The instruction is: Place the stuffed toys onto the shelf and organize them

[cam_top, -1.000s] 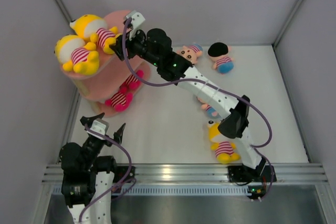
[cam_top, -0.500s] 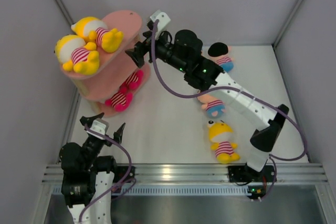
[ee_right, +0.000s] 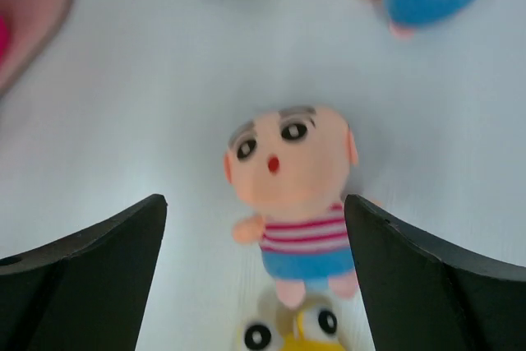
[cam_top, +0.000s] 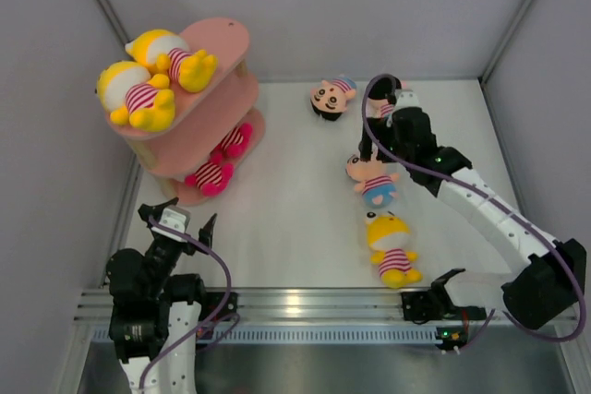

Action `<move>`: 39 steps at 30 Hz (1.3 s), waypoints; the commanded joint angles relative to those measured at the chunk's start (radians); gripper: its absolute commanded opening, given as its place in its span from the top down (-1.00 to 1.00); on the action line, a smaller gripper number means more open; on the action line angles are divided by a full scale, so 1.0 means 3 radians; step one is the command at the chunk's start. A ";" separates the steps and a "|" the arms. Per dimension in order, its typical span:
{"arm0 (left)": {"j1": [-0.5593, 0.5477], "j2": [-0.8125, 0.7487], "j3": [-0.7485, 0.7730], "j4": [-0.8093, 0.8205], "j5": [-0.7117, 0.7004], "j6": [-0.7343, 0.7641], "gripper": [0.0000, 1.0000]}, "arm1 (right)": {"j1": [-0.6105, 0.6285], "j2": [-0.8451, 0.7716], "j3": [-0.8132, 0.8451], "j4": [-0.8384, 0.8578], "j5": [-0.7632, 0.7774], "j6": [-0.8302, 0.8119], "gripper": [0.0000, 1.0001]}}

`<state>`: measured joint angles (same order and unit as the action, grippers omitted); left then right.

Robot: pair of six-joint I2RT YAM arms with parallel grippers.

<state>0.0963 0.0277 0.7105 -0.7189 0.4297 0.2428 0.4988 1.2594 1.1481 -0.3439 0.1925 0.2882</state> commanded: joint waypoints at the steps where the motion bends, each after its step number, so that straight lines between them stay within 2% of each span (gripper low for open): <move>1: -0.0004 -0.0031 -0.0026 0.0100 0.0025 0.0065 -0.89 | -0.0001 -0.0556 -0.0206 -0.0678 0.0249 0.0302 -0.77; 6: -0.0004 -0.0036 -0.0026 0.0100 0.0035 0.0075 -0.89 | -0.0001 -0.1027 -0.0676 -0.1465 0.0013 0.0573 -0.67; 8: -0.0004 -0.0031 -0.0027 0.0100 0.0040 0.0075 -0.90 | -0.0001 -0.1232 -0.0881 -0.1599 -0.0033 0.0700 -0.65; 12: -0.0004 -0.0036 -0.0032 0.0100 0.0055 0.0085 -0.90 | 0.0004 -0.1391 -0.1336 -0.1386 -0.0486 0.0864 -0.63; 15: -0.0004 -0.0036 -0.0026 0.0100 0.0061 0.0080 -0.90 | 0.0004 -0.1218 -0.1617 -0.1176 -0.0722 0.0921 -0.58; 18: -0.0014 -0.0021 0.0019 0.0106 0.0106 0.0060 -0.91 | 0.0004 -0.1039 -0.1740 -0.0981 -0.0774 0.0906 -0.17; 19: -0.0019 -0.0026 0.0040 0.0100 0.0127 0.0040 -0.91 | 0.0009 -0.1008 -0.1741 -0.0935 -0.0780 0.0896 0.33; 21: -0.0014 -0.0010 0.0065 0.0111 0.0198 0.0009 -0.91 | 0.0065 -0.0977 -0.1710 -0.0899 -0.0820 0.0870 0.86; 22: -0.0014 -0.0010 0.0096 0.0111 0.0280 -0.0037 -0.91 | 0.0101 -0.0977 -0.1624 -0.0884 -0.0851 0.0855 1.00; 25: -0.0014 0.0010 0.0142 0.0131 0.0510 -0.0093 -0.90 | 0.0407 -0.0941 -0.1293 -0.0736 -0.1035 0.0707 1.00; 27: -0.0019 0.0025 0.0168 0.0131 0.0811 -0.0119 -0.91 | 0.0887 -0.0794 -0.1006 -0.0644 -0.0944 0.0543 1.00; 28: -0.0019 0.0041 0.0173 0.0131 0.0924 -0.0079 -0.95 | 0.1071 -0.0712 -0.0670 -0.0633 -0.0862 0.0487 1.00; 29: -0.0014 0.0051 0.0178 0.0131 0.1011 -0.0058 -0.97 | 0.1432 -0.0625 -0.0495 -0.0608 -0.0785 0.0350 1.00; 32: -0.0014 0.0076 0.0204 0.0136 0.1057 -0.0058 -0.97 | 0.1864 -0.0216 0.0140 -0.0429 -0.0662 0.0124 1.00; 36: -0.0014 0.0097 0.0249 0.0136 0.1231 -0.0007 -0.97 | 0.2075 0.0473 0.0856 -0.0224 -0.0733 -0.0193 1.00; 39: -0.0014 0.0122 0.0290 0.0136 0.1384 0.0024 -0.97 | 0.2208 0.0888 0.1413 -0.0290 -0.0871 -0.0428 1.00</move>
<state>0.0948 0.0418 0.7578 -0.7177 0.7555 0.2356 1.1233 1.4311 1.4597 -0.4683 -0.0387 0.2672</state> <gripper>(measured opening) 0.984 0.027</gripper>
